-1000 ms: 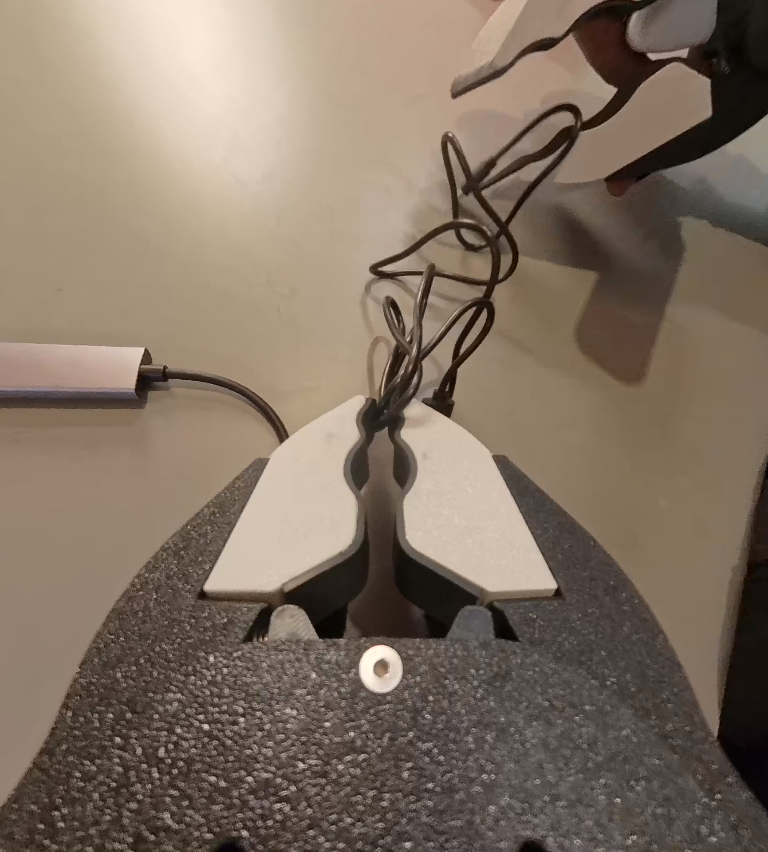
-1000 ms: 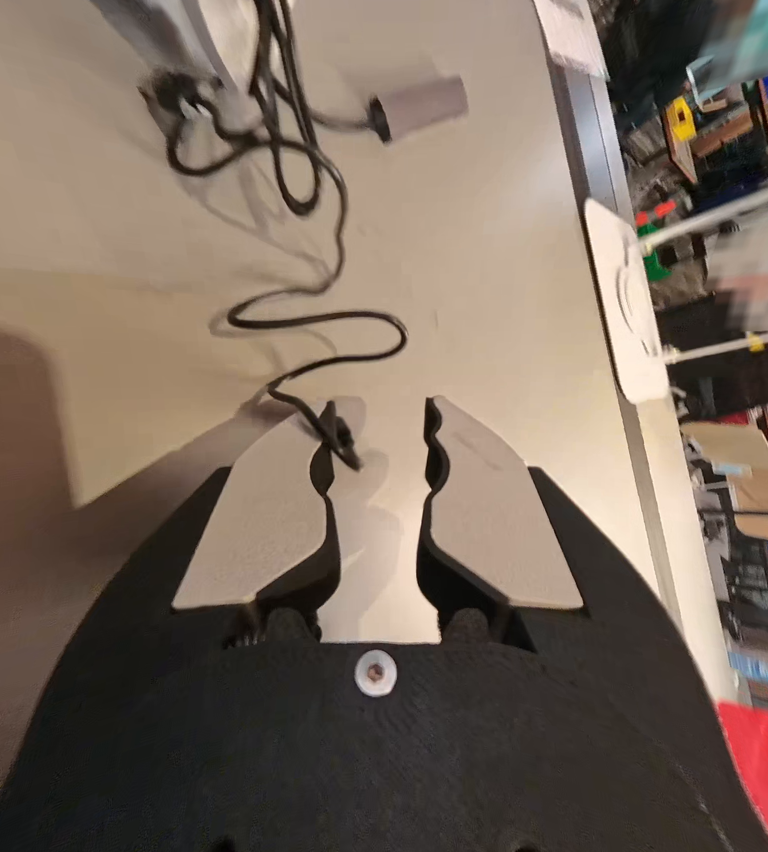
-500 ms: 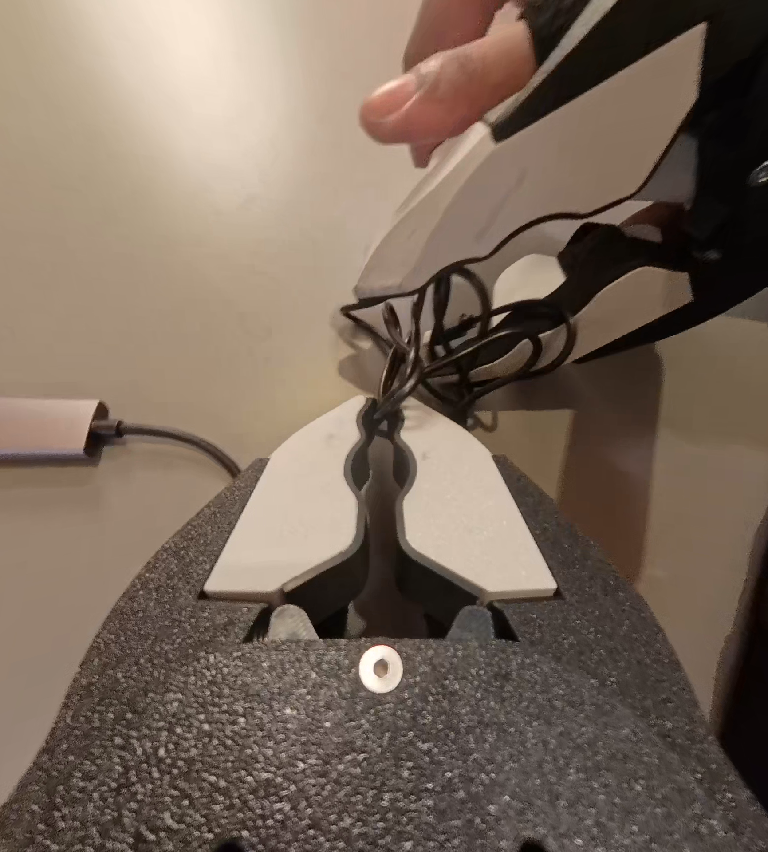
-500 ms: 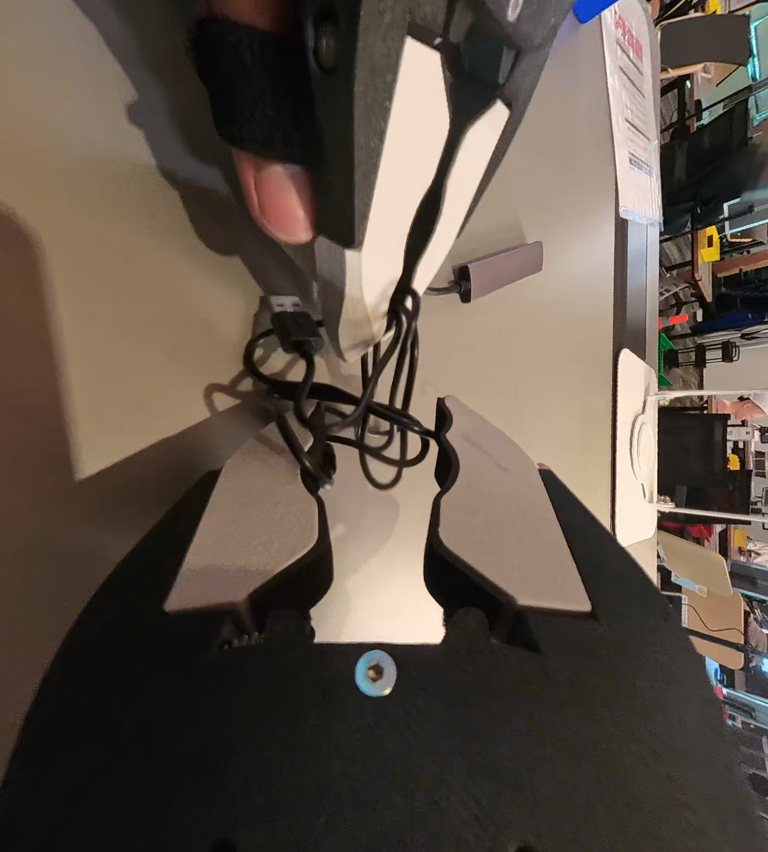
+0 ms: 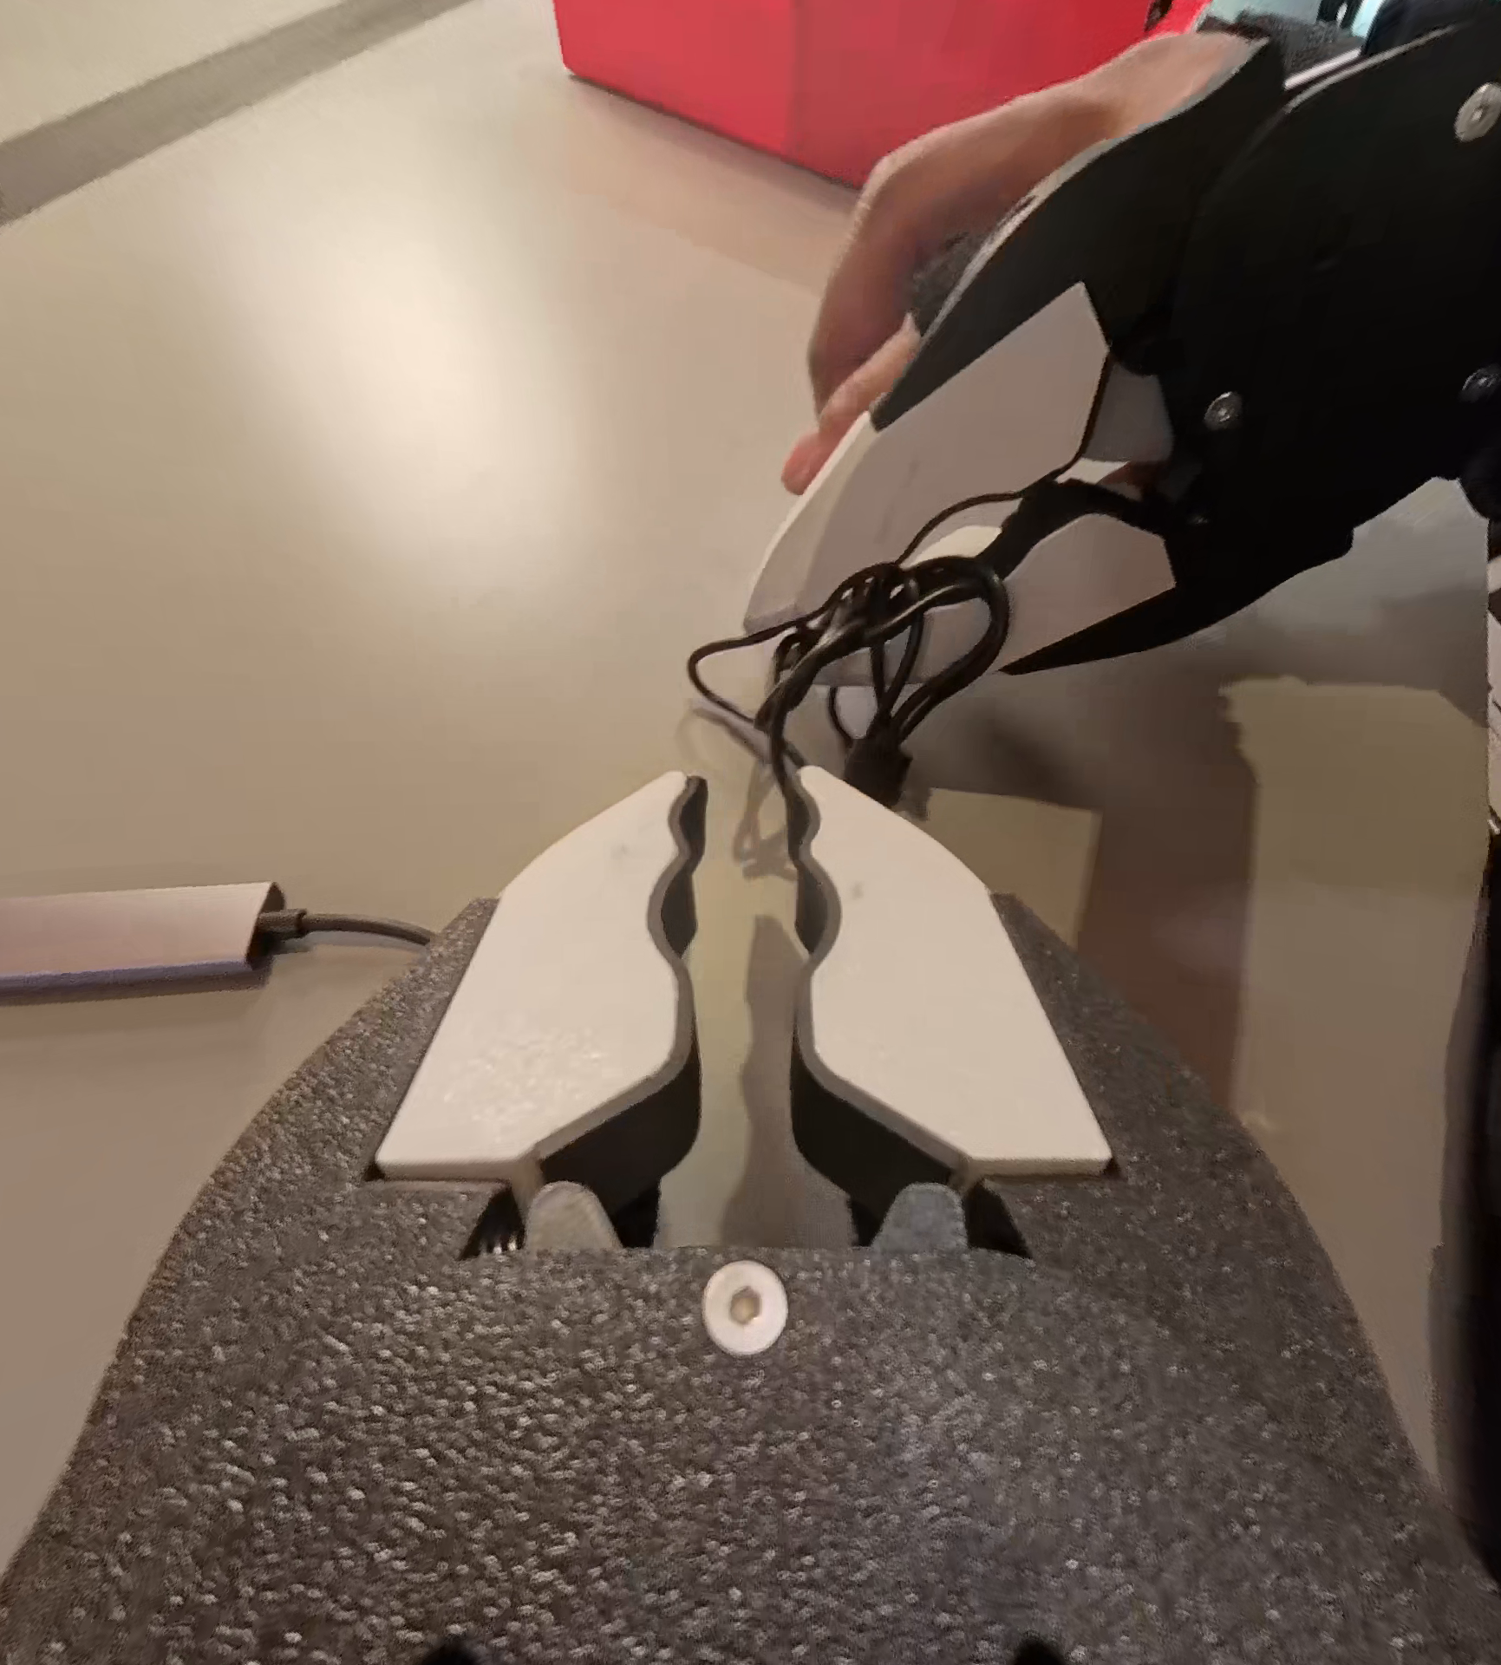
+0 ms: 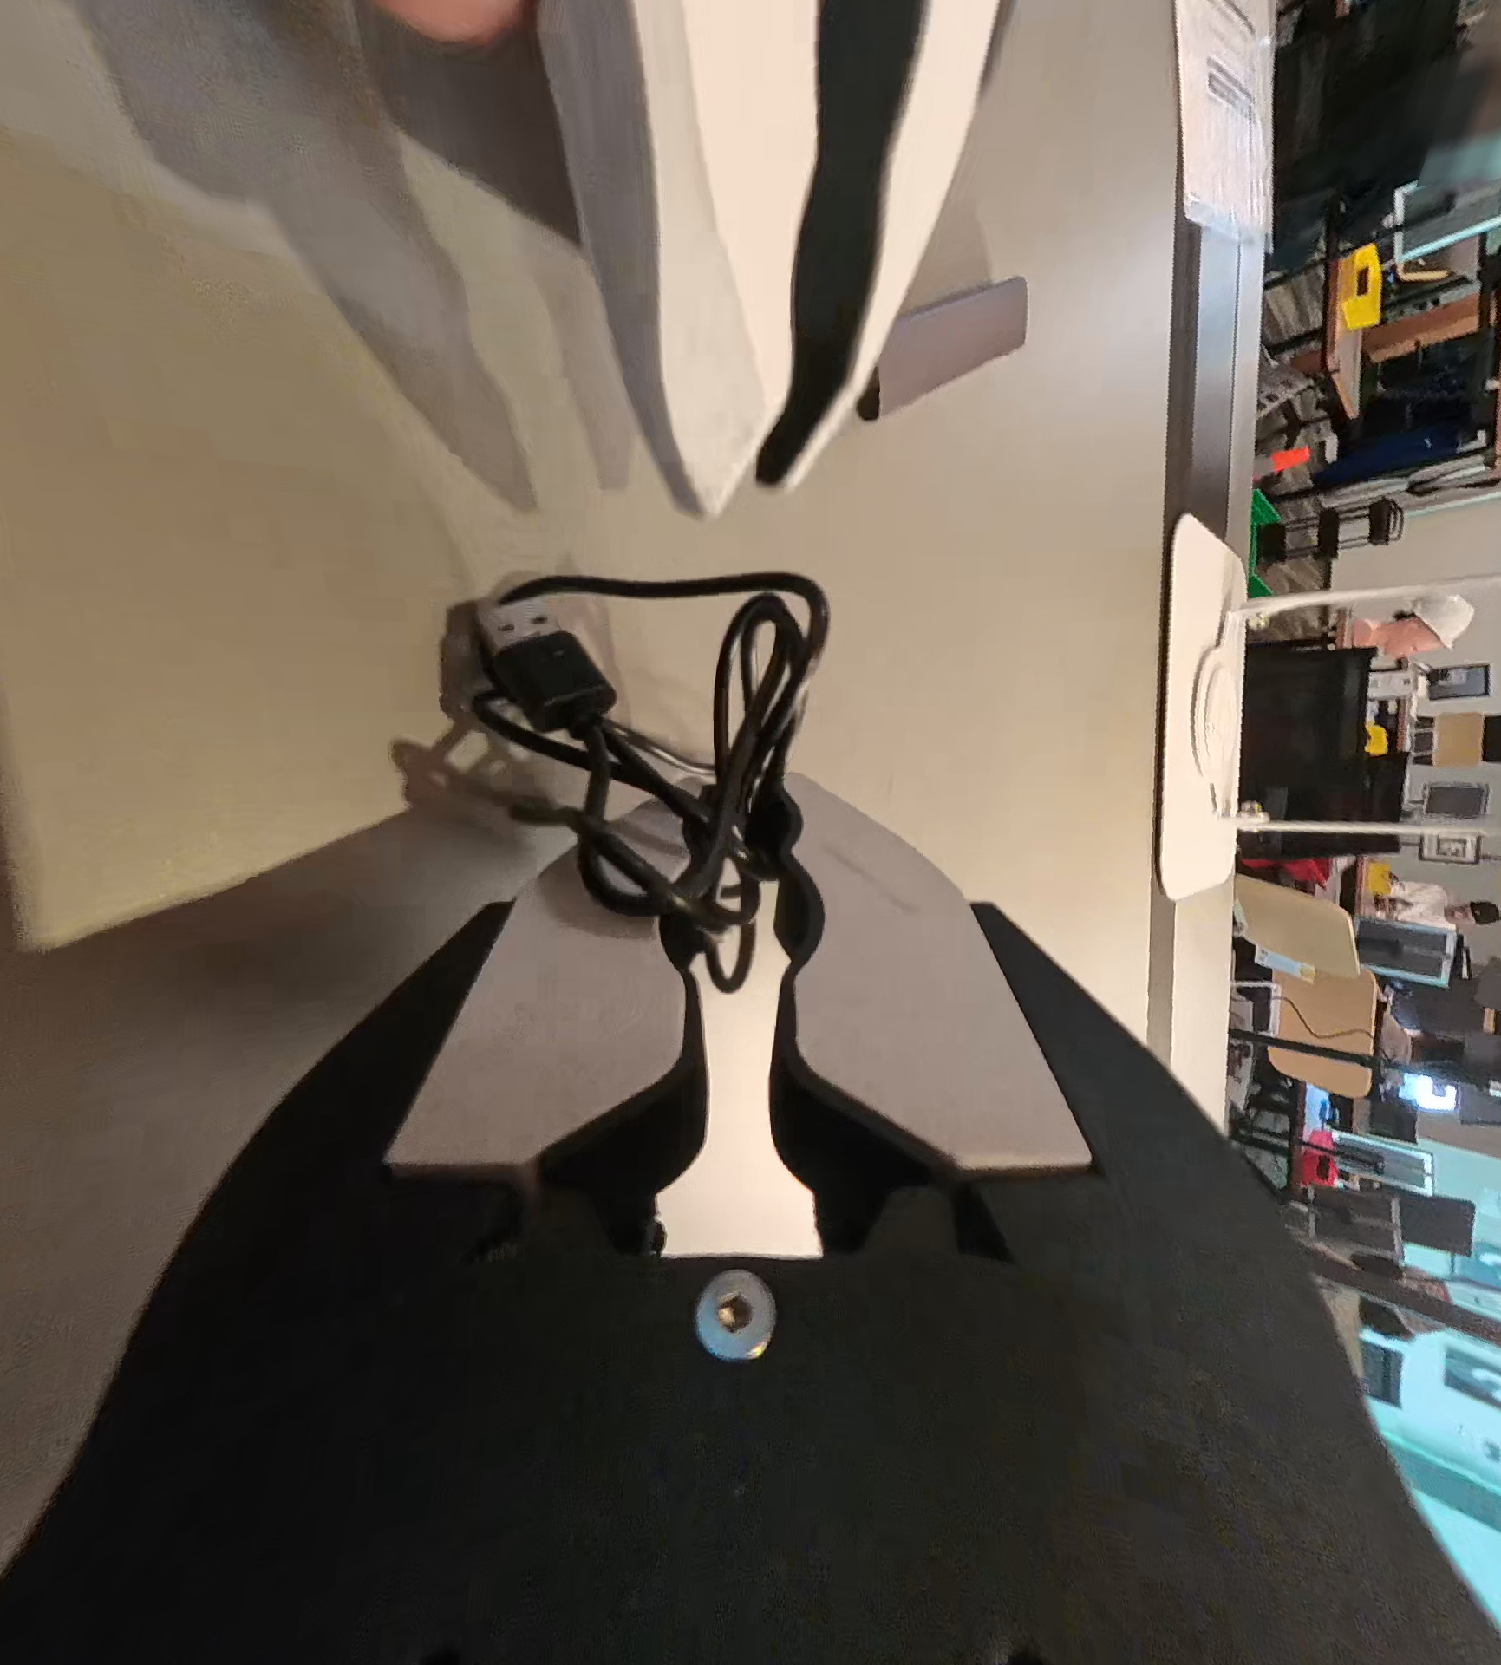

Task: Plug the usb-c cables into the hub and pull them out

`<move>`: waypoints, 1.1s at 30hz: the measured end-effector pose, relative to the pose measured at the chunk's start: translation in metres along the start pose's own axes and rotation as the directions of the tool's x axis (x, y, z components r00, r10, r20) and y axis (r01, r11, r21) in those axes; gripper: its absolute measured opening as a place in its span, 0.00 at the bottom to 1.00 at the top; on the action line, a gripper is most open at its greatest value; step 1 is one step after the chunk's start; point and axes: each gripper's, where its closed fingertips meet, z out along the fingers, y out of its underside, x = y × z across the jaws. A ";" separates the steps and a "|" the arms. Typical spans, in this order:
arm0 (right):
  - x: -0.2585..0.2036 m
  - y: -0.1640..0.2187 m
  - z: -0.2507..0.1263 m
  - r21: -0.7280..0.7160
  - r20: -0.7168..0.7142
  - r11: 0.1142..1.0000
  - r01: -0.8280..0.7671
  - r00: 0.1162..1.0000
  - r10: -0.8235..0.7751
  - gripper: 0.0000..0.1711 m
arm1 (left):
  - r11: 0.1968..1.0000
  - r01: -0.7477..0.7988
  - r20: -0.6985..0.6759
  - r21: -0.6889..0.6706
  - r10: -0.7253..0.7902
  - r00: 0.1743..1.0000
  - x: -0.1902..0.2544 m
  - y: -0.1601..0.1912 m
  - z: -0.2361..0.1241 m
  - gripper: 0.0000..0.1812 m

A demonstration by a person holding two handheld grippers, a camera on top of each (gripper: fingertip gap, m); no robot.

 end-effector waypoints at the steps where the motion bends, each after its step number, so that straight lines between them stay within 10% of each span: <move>1: 0.002 0.003 -0.003 -0.005 -0.012 1.000 -0.012 1.000 0.012 0.06 | 1.000 0.011 0.009 0.014 -0.011 1.000 -0.002 0.000 -0.004 0.10; 10: 0.066 0.080 -0.082 -0.150 -0.273 0.949 -0.278 0.934 0.231 0.06 | 0.999 0.037 -0.008 -0.025 -0.037 0.999 0.010 0.015 -0.004 0.09; 19: 0.132 0.284 -0.243 -0.360 -0.675 0.626 -0.691 0.657 0.337 0.06 | 1.000 0.009 -0.022 -0.010 -0.010 1.000 0.018 0.013 -0.005 0.05; 26: 0.091 0.356 -0.218 -0.642 -0.457 0.534 -0.550 0.834 0.310 0.15 | 0.998 0.030 -0.053 -0.060 -0.033 0.998 0.020 0.018 0.000 0.05; 33: 0.087 0.332 -0.230 -0.495 -0.497 0.519 -0.696 0.718 0.488 0.24 | 0.999 0.041 -0.049 0.002 -0.041 0.998 0.022 0.013 -0.009 0.07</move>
